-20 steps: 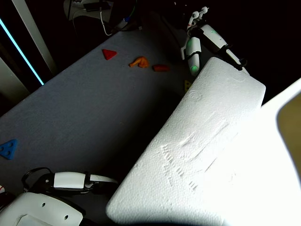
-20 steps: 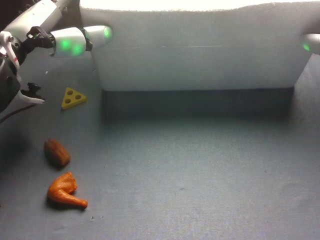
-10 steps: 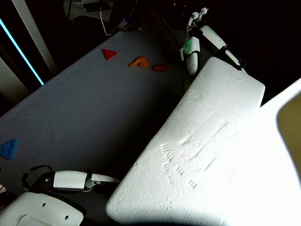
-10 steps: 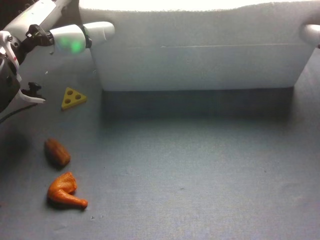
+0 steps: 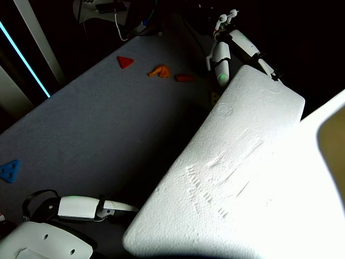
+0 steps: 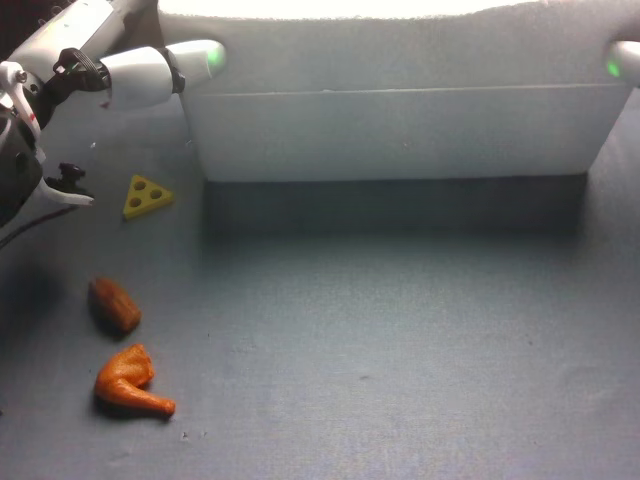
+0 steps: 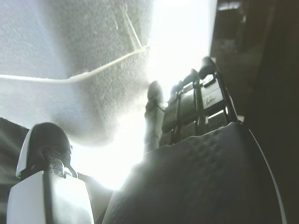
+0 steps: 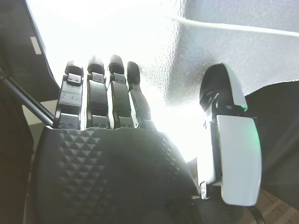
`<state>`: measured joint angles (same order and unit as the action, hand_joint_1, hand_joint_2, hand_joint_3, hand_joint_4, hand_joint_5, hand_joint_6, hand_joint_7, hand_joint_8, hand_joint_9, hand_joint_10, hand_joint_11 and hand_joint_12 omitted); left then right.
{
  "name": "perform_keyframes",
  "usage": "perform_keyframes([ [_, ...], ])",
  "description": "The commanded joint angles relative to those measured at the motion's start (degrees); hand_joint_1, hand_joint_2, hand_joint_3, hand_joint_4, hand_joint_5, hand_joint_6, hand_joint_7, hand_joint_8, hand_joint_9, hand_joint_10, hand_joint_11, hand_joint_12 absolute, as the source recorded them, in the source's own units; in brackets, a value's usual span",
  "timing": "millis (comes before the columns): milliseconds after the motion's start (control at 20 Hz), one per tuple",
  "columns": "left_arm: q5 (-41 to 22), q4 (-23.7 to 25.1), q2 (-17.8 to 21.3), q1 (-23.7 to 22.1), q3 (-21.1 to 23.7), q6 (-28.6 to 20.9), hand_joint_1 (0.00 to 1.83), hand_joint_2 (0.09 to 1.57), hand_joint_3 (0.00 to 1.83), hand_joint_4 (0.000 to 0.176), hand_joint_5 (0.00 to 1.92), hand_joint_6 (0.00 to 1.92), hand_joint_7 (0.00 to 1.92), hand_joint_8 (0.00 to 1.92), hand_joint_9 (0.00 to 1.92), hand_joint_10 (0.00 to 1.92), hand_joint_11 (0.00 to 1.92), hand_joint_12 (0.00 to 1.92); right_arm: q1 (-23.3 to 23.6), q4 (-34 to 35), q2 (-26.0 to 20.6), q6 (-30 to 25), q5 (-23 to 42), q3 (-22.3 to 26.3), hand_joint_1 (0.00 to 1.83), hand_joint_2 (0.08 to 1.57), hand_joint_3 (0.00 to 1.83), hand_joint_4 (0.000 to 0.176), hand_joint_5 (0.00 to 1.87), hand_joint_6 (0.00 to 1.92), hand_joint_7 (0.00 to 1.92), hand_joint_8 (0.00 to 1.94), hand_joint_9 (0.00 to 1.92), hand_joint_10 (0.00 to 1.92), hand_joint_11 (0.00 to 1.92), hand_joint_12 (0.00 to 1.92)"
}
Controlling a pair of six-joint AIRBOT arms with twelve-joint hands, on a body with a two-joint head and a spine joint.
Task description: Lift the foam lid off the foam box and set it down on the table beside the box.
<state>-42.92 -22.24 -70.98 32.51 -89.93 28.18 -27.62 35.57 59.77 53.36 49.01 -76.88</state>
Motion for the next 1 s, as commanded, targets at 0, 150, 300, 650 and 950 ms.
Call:
perform_keyframes([
  [0, -7.4, 0.3, 0.2, -0.1, -0.4, -0.7, 0.37, 1.07, 0.00, 0.000, 0.22, 0.00, 0.02, 0.01, 0.00, 0.00, 0.00, 0.24, 0.7, -1.5, -0.8, -0.5, 6.9, -0.5, 0.51, 1.30, 0.00, 0.000, 0.00, 0.63, 0.23, 0.02, 0.11, 0.20, 0.00, 0.35],
  [150, -7.6, 0.3, 0.2, 0.0, -0.4, -0.9, 0.38, 1.07, 0.00, 0.000, 0.20, 0.00, 0.01, 0.00, 0.00, 0.00, 0.00, 0.16, 0.7, -1.9, -0.8, -0.9, 7.1, -0.5, 0.50, 1.30, 0.00, 0.000, 0.01, 0.61, 0.13, 0.01, 0.00, 0.18, 0.00, 0.02],
  [300, -8.1, 0.5, 0.2, 0.1, -0.3, -1.1, 0.39, 1.07, 0.00, 0.000, 0.21, 0.00, 0.00, 0.00, 0.00, 0.00, 0.00, 0.21, 0.7, -2.5, -0.8, -1.4, 7.8, -0.2, 0.55, 1.27, 0.00, 0.000, 0.00, 1.24, 0.17, 0.01, 0.00, 0.17, 0.00, 0.00],
  [650, -10.8, 1.4, 1.3, 0.2, 1.0, -1.4, 0.41, 1.06, 0.00, 0.000, 0.20, 0.01, 0.00, 0.00, 0.00, 0.00, 0.00, 0.06, 0.7, -4.5, -0.8, -1.8, 10.2, 1.4, 0.56, 1.24, 0.00, 0.000, 0.00, 0.88, 0.21, 0.02, 0.00, 0.41, 0.00, 0.64],
  [950, -13.2, 2.8, 2.6, -0.1, 2.6, -1.5, 0.41, 1.04, 0.00, 0.000, 0.18, 0.00, 0.04, 0.00, 0.01, 0.00, 0.00, 0.50, 0.7, -5.6, -1.5, -1.8, 12.1, 3.0, 0.46, 1.24, 0.00, 0.000, 0.02, 0.48, 0.11, 0.01, 0.00, 0.12, 0.00, 0.00],
])
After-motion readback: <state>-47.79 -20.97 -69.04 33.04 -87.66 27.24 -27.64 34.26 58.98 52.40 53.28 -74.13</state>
